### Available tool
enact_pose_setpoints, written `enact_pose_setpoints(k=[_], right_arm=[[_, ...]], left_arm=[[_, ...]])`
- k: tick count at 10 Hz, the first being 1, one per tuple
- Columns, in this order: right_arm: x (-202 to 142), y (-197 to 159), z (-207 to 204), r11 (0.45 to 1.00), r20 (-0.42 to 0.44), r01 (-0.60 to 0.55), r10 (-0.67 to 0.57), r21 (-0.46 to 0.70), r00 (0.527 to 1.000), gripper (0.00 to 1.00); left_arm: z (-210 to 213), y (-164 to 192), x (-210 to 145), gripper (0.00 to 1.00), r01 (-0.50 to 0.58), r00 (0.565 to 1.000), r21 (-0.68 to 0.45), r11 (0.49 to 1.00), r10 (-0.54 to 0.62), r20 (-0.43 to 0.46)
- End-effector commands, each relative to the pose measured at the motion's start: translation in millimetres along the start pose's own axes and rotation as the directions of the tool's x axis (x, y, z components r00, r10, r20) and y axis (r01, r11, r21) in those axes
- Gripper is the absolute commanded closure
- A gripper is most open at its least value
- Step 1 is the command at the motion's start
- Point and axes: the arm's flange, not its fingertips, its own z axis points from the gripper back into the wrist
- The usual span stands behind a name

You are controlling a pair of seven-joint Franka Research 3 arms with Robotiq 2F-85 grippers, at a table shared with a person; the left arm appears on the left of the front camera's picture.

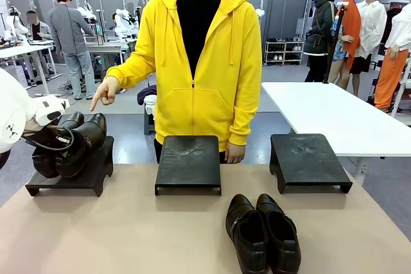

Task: Place the shoes on the stand as instructed by the person.
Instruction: Pick up one pair of Shoes and place it on the Shoes Stand indicated by the person.

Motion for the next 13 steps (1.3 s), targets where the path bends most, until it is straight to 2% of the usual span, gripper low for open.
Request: enact_pose_setpoints(k=[1,8,9,10,11,12,13], right_arm=[[0.5,1.1,1.8,1.000,0.004,-0.015,0.015,0.012,1.000,0.00],[0.5,1.1,1.8,1.000,0.004,-0.015,0.015,0.012,1.000,0.00],[0.5,1.1,1.8,1.000,0.004,-0.015,0.015,0.012,1.000,0.00],[0.5,1.1,1.8,1.000,0.004,-0.015,0.015,0.012,1.000,0.00],[0.5,1.1,1.8,1.000,0.004,-0.015,0.015,0.012,1.000,0.00],[0.5,1.1,1.8,1.000,0.004,-0.015,0.015,0.012,1.000,0.00],[0.5,1.1,1.8,1.000,0.004,-0.015,0.015,0.012,1.000,0.00]], left_arm=[[-6.8,8.6,11.9,0.93,0.003,0.999,0.015,1.000,-0.004,0.034],[-28.8,13.4,3.9,0.93,-0.020,1.000,0.033,0.999,0.019,0.012],[-28.8,13.8,4.1,0.81,-0.024,1.000,0.034,0.999,0.024,0.014],[-27.9,14.3,5.3,0.63,-0.035,0.999,0.035,0.999,0.034,0.018],[-25.5,14.9,6.3,0.50,-0.041,0.999,0.035,0.999,0.040,0.025],[-21.7,15.6,7.9,0.32,-0.048,0.998,0.036,0.998,0.047,0.031],[-19.2,16.3,7.9,0.19,-0.056,0.998,0.044,0.997,0.054,0.035]])
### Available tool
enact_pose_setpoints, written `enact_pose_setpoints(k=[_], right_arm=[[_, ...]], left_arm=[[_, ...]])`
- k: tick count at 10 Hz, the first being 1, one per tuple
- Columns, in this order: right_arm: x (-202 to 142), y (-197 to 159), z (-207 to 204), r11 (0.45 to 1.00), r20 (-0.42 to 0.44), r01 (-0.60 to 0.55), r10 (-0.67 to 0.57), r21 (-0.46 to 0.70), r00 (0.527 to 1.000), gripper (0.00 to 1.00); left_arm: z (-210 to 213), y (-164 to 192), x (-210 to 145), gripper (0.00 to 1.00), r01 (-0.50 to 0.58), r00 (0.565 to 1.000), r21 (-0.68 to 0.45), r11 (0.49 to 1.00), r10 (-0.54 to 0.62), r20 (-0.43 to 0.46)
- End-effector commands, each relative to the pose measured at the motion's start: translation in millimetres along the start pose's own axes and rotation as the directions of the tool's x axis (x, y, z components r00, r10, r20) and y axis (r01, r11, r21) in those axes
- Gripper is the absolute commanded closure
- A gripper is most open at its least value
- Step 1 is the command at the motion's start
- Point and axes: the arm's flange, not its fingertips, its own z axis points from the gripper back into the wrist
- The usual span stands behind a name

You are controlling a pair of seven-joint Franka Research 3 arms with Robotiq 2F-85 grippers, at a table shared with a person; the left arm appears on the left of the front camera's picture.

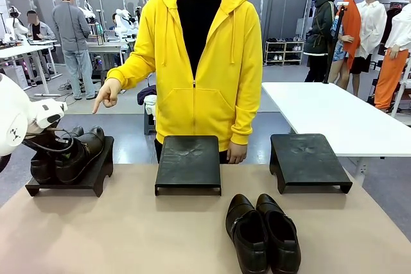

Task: Place the shoes on the stand as instructed by the person.
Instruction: Pick up one pair of Shoes and place it on the Shoes Stand indicated by the person.

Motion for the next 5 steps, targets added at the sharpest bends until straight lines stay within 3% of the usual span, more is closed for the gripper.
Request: enact_pose_setpoints(k=[1,5], right_arm=[[0.5,1.1,1.8,1.000,0.004,-0.015,0.015,0.012,1.000,0.00],[0.5,1.1,1.8,1.000,0.004,-0.015,0.015,0.012,1.000,0.00]], left_arm=[[3.3,-1.5,3.0,0.01,-0.016,1.000,0.019,1.000,0.016,0.022],[20.7,-10.8,-0.9,0.00,-0.017,1.000,0.019,1.000,0.016,0.021]])
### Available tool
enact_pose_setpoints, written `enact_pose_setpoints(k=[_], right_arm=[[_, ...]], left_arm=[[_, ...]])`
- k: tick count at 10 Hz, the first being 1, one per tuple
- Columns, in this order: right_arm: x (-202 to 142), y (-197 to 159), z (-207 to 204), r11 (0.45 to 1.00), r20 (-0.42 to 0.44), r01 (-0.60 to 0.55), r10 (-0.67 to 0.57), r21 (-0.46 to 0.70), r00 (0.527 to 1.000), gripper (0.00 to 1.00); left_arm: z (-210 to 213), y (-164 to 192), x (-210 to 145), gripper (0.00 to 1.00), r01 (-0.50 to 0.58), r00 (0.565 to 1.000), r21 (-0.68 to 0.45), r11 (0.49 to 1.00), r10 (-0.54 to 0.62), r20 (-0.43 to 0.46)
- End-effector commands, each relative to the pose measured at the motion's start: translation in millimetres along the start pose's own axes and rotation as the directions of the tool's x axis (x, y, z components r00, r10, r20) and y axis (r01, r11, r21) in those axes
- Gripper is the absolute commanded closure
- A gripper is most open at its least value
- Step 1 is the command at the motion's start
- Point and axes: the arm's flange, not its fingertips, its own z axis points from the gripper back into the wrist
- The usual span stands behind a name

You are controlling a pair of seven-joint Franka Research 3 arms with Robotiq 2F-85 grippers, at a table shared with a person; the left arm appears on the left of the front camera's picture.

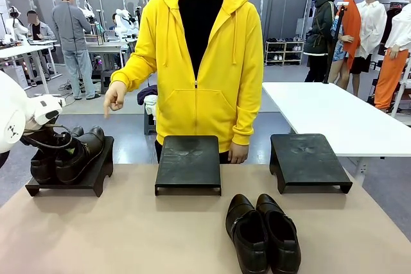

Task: Place the shoes on the stand as instructed by the person.
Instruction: Pick up one pair of Shoes and place it on the Shoes Stand indicated by the person, then pick up another pair of Shoes and place it on the Shoes Stand indicated by the person.

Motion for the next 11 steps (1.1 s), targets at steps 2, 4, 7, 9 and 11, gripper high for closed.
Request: enact_pose_setpoints(k=[2,4,7,9,11], right_arm=[[0.5,1.1,1.8,1.000,0.004,-0.015,0.015,0.012,1.000,0.00],[0.5,1.1,1.8,1.000,0.004,-0.015,0.015,0.012,1.000,0.00],[0.5,1.1,1.8,1.000,0.004,-0.015,0.015,0.012,1.000,0.00],[0.5,1.1,1.8,1.000,0.004,-0.015,0.015,0.012,1.000,0.00],[0.5,1.1,1.8,1.000,0.004,-0.015,0.015,0.012,1.000,0.00]], left_arm=[[0.0,0.0,0.0,0.00,0.000,1.000,0.000,1.000,0.000,0.000],[0.0,0.0,0.0,0.00,0.000,1.000,0.000,1.000,0.000,0.000],[0.0,0.0,0.0,0.00,0.000,1.000,0.000,1.000,0.000,0.000],[0.0,0.0,0.0,0.00,0.000,1.000,0.000,1.000,0.000,0.000],[0.0,0.0,0.0,0.00,0.000,1.000,0.000,1.000,0.000,0.000]])
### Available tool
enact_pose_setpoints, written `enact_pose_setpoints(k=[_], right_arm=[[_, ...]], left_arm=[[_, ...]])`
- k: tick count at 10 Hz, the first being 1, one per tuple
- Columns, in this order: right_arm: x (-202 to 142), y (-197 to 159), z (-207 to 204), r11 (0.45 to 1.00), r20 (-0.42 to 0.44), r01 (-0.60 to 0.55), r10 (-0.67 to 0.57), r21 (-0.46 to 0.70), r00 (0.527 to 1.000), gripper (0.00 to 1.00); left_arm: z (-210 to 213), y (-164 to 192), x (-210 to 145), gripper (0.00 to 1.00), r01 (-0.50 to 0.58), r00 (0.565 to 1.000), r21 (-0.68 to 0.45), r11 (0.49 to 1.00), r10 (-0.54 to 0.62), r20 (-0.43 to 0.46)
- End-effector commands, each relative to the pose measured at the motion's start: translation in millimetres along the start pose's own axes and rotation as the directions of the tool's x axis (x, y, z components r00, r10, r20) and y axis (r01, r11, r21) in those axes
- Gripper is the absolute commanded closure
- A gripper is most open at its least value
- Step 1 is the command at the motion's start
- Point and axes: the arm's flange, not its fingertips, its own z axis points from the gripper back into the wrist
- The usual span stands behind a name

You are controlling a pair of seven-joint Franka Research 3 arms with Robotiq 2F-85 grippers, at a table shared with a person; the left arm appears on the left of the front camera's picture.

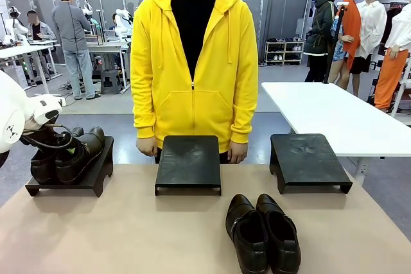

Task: Place the shoes on the stand as instructed by the person.
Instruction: Pick up another pair of Shoes and place it on the Shoes Stand indicated by the person.

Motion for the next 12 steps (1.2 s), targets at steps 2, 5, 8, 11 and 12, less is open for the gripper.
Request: enact_pose_setpoints(k=[2,5,8,11,12], right_arm=[[0.5,1.1,1.8,1.000,0.004,-0.015,0.015,0.012,1.000,0.00],[0.5,1.1,1.8,1.000,0.004,-0.015,0.015,0.012,1.000,0.00],[0.5,1.1,1.8,1.000,0.004,-0.015,0.015,0.012,1.000,0.00],[0.5,1.1,1.8,1.000,0.004,-0.015,0.015,0.012,1.000,0.00],[0.5,1.1,1.8,1.000,0.004,-0.015,0.015,0.012,1.000,0.00]], left_arm=[[0.0,0.0,0.0,0.00,0.000,1.000,0.000,1.000,0.000,0.000],[63.4,18.3,21.3,0.00,0.000,0.990,-0.130,0.992,-0.019,-0.143],[130.2,31.2,5.8,0.00,-0.047,0.974,-0.323,0.945,-0.029,-0.227],[181.3,58.4,-39.2,0.00,-0.126,0.969,-0.532,0.837,-0.010,-0.245],[189.5,68.3,-59.4,0.00,-0.159,0.975,-0.599,0.785,0.029,-0.222]])
